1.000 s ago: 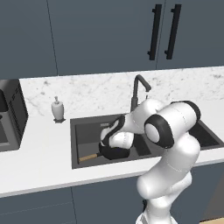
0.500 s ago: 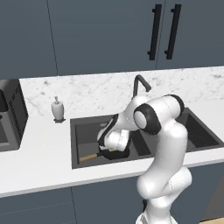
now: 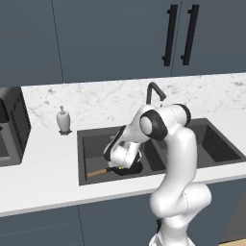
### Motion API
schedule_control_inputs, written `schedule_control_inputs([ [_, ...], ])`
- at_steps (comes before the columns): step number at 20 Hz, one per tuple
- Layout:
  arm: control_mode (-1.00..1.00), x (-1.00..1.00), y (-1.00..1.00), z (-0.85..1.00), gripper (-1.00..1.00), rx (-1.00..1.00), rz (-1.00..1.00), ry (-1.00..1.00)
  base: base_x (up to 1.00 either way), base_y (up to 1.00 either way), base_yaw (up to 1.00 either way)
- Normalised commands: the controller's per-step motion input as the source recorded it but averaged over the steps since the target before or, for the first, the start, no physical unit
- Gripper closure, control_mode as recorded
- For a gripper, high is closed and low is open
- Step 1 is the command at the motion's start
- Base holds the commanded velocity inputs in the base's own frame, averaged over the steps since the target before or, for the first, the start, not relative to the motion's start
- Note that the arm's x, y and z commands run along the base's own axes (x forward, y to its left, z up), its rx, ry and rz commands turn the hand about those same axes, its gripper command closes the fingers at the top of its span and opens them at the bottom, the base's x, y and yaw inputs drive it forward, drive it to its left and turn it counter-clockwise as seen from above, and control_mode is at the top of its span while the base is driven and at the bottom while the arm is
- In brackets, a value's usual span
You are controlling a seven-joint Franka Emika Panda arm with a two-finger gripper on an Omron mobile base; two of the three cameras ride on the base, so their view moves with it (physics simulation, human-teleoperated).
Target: Pick the pan and sponge and place them into the sink. Then turn on the water.
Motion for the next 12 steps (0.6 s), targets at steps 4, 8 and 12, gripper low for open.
schedule_control_inputs([
  [4,-1.0,0.37,0.0,-0.2,1.0,0.0,0.0,0.0,0.0,0.0,0.0],
  [8,-1.0,0.28,0.0,-0.18,1.0,0.0,0.0,0.0,0.0,0.0,0.0],
  [12,-1.0,0.09,0.0,-0.04,-1.0,0.0,0.0,0.0,0.0,0.0,0.0],
])
